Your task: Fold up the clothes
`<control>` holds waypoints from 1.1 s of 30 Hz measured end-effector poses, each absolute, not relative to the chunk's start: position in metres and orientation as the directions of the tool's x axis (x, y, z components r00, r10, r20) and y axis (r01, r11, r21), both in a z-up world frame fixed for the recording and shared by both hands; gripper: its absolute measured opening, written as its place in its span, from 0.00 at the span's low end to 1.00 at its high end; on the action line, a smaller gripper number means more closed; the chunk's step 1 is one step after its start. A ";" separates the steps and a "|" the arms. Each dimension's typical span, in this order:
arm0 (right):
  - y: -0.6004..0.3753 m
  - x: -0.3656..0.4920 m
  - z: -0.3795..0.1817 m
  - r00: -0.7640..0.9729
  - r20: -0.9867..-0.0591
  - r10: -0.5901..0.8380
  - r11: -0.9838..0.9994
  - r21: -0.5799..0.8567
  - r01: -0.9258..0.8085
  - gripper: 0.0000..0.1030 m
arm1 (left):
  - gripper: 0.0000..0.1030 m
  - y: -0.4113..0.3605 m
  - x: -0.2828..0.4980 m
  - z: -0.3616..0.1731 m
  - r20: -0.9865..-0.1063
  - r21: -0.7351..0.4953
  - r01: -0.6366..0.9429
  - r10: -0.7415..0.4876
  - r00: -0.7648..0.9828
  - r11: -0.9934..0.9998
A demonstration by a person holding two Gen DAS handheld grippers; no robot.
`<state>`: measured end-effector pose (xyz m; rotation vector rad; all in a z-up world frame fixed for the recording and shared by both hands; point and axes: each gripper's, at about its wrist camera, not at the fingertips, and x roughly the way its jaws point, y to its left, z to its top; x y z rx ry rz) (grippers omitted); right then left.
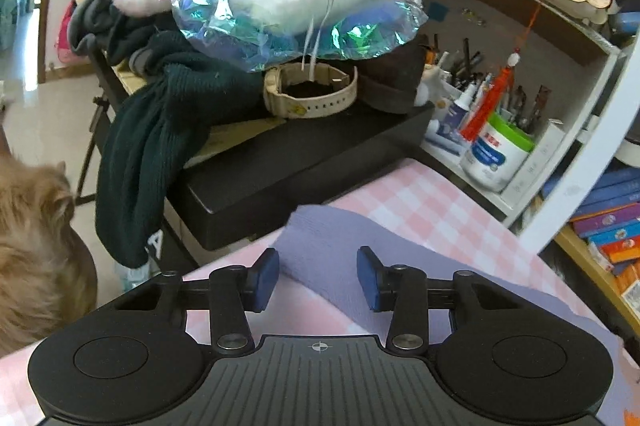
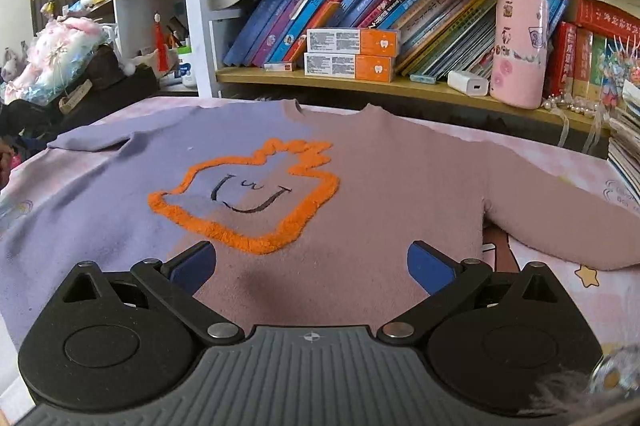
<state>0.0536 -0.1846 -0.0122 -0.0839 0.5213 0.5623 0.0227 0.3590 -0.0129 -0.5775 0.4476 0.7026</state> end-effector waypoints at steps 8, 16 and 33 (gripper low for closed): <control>-0.184 0.057 -0.014 0.708 -0.518 0.480 0.848 0.068 -0.526 1.00 | 0.39 0.370 0.021 -0.020 -0.556 -0.416 -0.703 0.451 0.699 0.576; -0.184 0.058 -0.015 0.704 -0.522 0.482 0.847 0.071 -0.527 1.00 | 0.34 0.358 0.033 -0.023 -0.503 -0.556 -0.552 0.277 0.818 0.621; -0.180 0.061 -0.017 0.697 -0.545 0.466 0.850 0.055 -0.524 1.00 | 0.03 0.340 0.036 0.006 -0.447 -0.509 -0.534 0.323 0.834 0.674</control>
